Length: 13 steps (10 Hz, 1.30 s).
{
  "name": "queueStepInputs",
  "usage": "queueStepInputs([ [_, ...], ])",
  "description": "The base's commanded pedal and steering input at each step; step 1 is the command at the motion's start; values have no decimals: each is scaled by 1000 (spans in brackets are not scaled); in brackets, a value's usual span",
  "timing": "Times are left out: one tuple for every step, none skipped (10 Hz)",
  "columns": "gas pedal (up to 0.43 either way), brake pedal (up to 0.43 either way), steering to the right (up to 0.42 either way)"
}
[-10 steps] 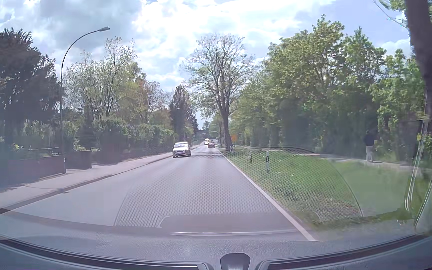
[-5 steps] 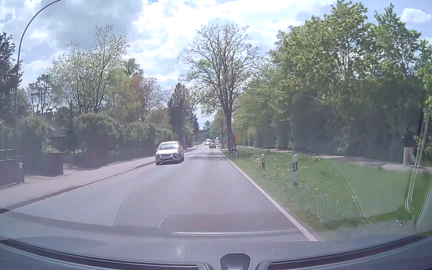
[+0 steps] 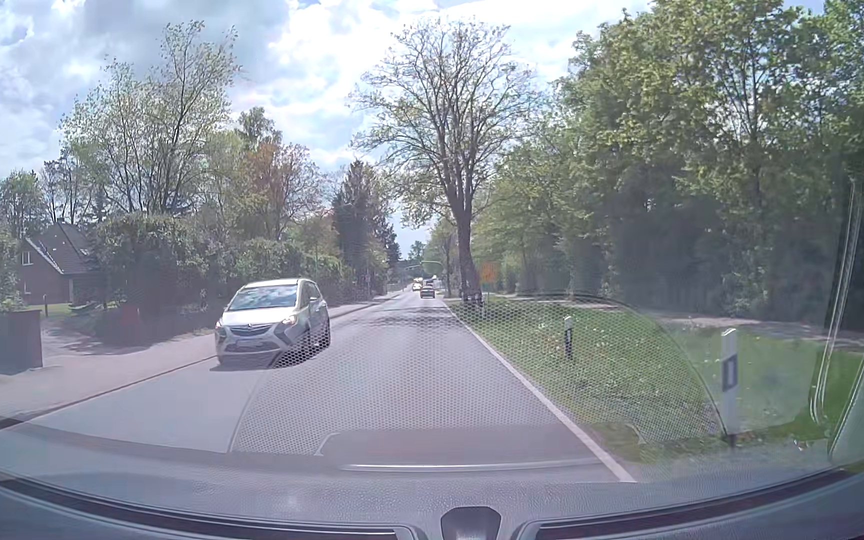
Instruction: Follow the waypoints while adhering to traffic rules and regulations
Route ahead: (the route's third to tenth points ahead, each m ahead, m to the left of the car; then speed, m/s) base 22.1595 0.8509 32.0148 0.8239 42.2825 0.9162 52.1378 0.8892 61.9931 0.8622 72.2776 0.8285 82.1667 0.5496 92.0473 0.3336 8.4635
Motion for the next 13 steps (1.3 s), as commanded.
queueStepInputs([
  [0,0,-10],
  [0,0,-10],
  [0,0,-9],
  [0,0,-10],
  [0,0,-10],
  [0,0,-10],
  [0,0,-10],
  [0,0,-10],
  [0,0,-10],
  [0,0,-10],
  [0,0,-9],
  [0,0,-9],
  [0,0,-8],
])
